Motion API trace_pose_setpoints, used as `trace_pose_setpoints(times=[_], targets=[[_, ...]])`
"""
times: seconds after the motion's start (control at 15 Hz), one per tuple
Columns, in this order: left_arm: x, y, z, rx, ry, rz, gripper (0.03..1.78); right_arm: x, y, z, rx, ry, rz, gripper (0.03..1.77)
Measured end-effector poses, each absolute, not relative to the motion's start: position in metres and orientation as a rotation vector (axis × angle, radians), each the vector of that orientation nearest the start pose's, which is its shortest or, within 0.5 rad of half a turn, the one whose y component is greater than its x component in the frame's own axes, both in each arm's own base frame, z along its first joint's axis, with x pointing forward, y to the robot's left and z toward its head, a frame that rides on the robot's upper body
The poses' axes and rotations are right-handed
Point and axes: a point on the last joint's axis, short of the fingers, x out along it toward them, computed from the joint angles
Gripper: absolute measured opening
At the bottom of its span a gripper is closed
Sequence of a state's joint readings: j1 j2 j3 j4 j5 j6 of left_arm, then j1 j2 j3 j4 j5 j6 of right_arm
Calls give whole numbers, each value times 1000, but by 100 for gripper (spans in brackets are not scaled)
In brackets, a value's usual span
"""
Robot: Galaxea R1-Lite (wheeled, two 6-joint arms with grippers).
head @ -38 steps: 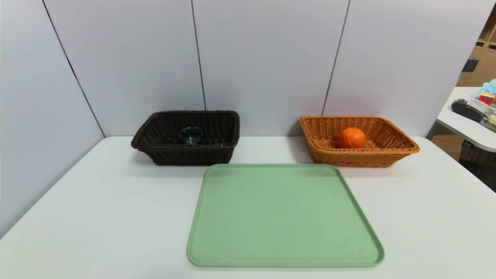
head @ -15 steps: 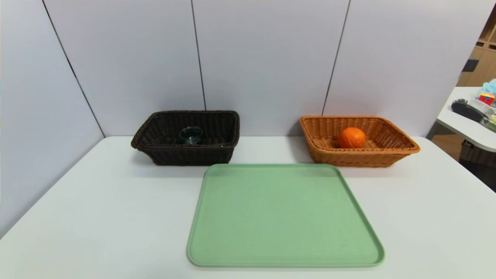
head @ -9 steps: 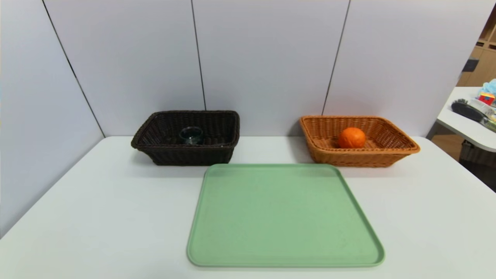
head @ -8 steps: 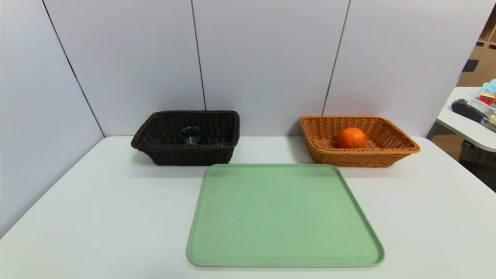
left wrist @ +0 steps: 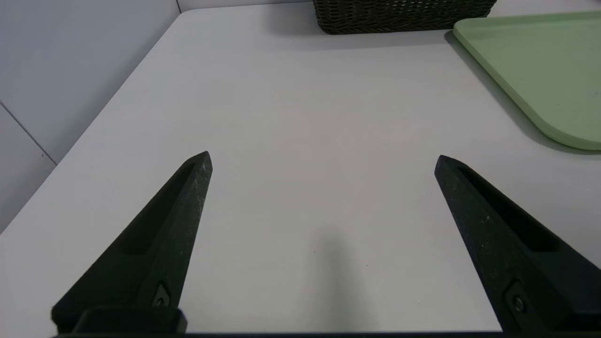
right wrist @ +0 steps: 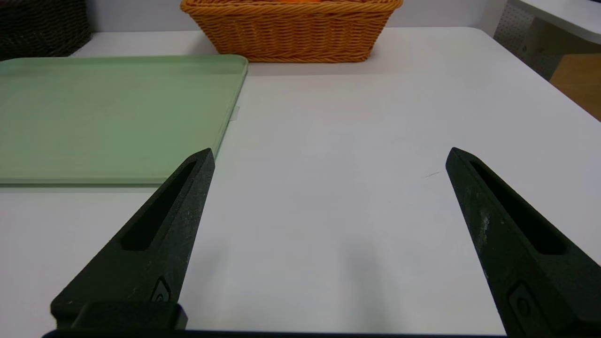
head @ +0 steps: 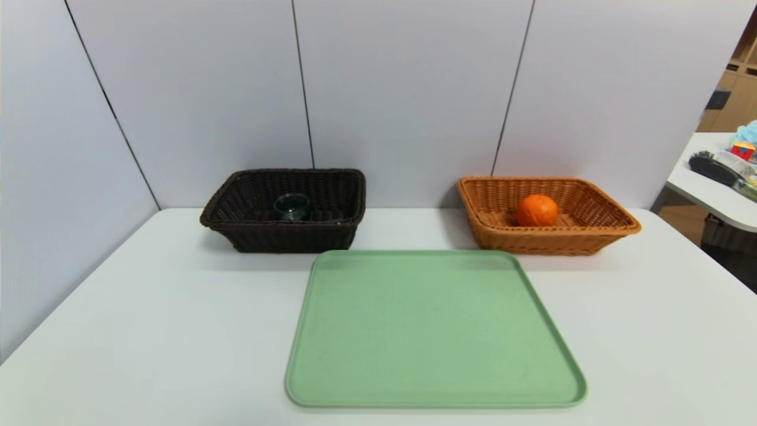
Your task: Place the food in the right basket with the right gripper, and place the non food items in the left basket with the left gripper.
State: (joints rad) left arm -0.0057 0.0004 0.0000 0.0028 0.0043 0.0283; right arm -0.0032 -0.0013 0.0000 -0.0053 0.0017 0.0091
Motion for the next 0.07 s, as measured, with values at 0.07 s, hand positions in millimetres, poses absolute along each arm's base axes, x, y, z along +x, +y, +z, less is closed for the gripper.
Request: trace_pose_setpoints(times=[0.07], targets=[[-23,0,75,29,3,-2,169,-23,0,76,8,-7,-2,170]])
